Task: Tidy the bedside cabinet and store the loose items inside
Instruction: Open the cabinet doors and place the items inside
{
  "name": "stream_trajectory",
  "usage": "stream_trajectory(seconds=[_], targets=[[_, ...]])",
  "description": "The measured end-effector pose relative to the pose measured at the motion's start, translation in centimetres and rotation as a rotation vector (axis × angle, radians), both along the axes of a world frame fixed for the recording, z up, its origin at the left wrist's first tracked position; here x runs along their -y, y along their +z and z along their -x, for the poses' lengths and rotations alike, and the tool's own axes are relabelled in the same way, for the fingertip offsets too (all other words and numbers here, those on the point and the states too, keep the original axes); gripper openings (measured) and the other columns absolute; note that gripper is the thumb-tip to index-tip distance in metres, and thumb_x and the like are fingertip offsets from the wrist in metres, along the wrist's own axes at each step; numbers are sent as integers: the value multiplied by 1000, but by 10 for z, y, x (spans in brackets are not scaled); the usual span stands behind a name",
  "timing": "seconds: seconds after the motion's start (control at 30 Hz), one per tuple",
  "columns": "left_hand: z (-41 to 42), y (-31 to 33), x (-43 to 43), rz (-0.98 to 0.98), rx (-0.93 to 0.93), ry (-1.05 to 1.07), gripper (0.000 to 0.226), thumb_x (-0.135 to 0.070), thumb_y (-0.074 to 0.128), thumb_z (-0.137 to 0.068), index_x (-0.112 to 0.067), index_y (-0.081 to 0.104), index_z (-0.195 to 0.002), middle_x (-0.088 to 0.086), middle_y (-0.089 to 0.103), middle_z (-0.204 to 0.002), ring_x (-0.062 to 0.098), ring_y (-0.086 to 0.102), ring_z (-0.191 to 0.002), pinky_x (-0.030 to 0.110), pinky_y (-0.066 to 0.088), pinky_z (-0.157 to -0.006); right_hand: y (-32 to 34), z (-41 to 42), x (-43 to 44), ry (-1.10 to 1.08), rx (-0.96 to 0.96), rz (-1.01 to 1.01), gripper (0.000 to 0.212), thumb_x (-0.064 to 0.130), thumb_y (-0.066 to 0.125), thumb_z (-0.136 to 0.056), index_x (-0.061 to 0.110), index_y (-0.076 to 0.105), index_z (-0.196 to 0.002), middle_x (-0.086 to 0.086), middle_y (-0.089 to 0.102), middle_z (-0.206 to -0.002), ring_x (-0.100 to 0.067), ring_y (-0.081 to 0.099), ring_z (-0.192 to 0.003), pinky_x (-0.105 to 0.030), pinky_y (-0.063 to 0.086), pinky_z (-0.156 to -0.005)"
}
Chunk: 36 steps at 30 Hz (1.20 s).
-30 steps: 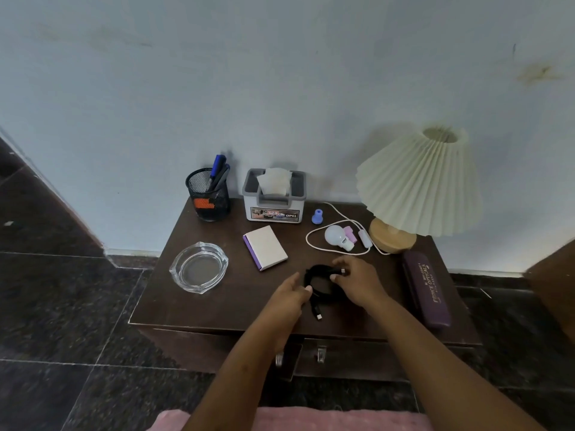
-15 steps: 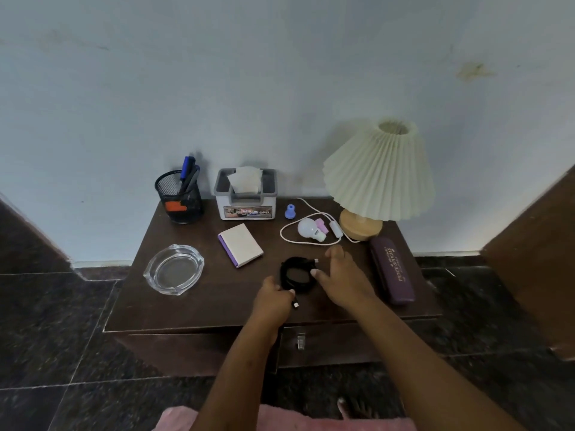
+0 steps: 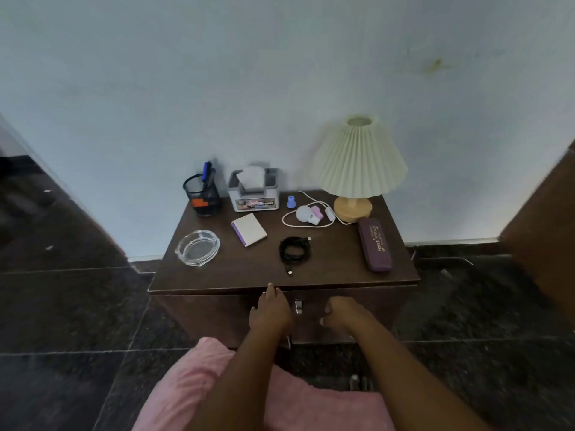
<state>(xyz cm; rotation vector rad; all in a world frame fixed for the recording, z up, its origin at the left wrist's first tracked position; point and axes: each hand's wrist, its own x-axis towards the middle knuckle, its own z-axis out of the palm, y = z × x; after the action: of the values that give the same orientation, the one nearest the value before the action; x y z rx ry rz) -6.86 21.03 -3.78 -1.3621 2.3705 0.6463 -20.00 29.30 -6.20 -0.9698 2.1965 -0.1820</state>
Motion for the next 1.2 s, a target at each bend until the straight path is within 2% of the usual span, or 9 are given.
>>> stream_trajectory(seconds=[0.3, 0.47, 0.63, 0.73, 0.8, 0.9, 1.03, 1.1, 1.2], targets=[[-33, -22, 13, -25, 22, -30, 75, -19, 48, -92, -5, 3, -150, 10, 3, -159, 25, 5, -147, 41, 17, -118, -41, -10, 29, -318, 283, 70, 44, 27, 63, -85, 2, 58, -121, -16, 58, -128, -31, 56, -117, -28, 45, -89], [-50, -54, 6, -79, -77, -41, 76, -12, 49, -90, -5, 2, -150, 10, 4, -159, 24, 7, -147, 34, 15, -119, -73, -41, 47, -491, 442, 161, 32, 15, 60, -80, 12, 63, -111, -15, 61, -119, -34, 60, -107, -45, 52, -93], [-60, -64, 17, -123, -198, -98, 78, -12, 52, -90, -8, 2, -151, 9, 5, -160, 22, 7, -147, 27, 10, -116, -70, -60, 65, -653, 572, 180, 29, 6, 59, -82, 8, 61, -110, -15, 61, -116, -27, 57, -91, -28, 45, -57], [-56, -62, 24, -152, -247, -112, 80, -12, 54, -89, -8, 3, -151, 10, 6, -159, 23, 10, -146, 25, 12, -115, -62, -59, 68, -639, 569, 103, 33, 5, 58, -83, 7, 56, -116, -12, 58, -110, -21, 52, -85, -25, 42, -54], [-51, -65, 25, -186, -293, -102, 81, -12, 55, -89, -9, 3, -151, 11, 8, -159, 24, 12, -146, 28, 15, -117, -59, -58, 63, -602, 578, 29, 32, 4, 55, -84, 7, 56, -116, -10, 60, -107, -19, 55, -84, -24, 49, -60], [-40, -71, 23, -250, -444, -46, 79, -10, 60, -84, -9, 17, -150, 13, 23, -155, 25, 24, -143, 31, 24, -116, -60, -54, 52, -479, 534, -142, 35, 14, 59, -83, 13, 57, -118, -5, 54, -125, -21, 49, -111, -36, 46, -85], [-29, -73, 10, -332, -665, 148, 58, -10, 64, -79, -11, 44, -133, 10, 53, -132, 24, 51, -121, 27, 43, -95, -59, -48, 33, -348, 475, -252, 39, 10, 62, -81, 25, 52, -116, 3, 48, -126, -16, 45, -111, -38, 46, -80], [-26, -67, 1, -287, -599, 174, 39, -18, 62, -79, -12, 54, -116, 10, 61, -118, 25, 58, -109, 27, 45, -81, -58, -49, 19, -293, 446, -285, 42, 12, 63, -82, 29, 51, -119, 4, 47, -129, -16, 45, -114, -41, 48, -82], [-20, -53, -16, -170, -312, 1, 30, -28, 60, -87, -7, 60, -109, 14, 63, -111, 30, 61, -103, 35, 49, -81, -55, -51, -8, -267, 431, -319, 48, 22, 63, -87, 31, 45, -131, 4, 39, -144, -19, 40, -127, -42, 46, -86]])
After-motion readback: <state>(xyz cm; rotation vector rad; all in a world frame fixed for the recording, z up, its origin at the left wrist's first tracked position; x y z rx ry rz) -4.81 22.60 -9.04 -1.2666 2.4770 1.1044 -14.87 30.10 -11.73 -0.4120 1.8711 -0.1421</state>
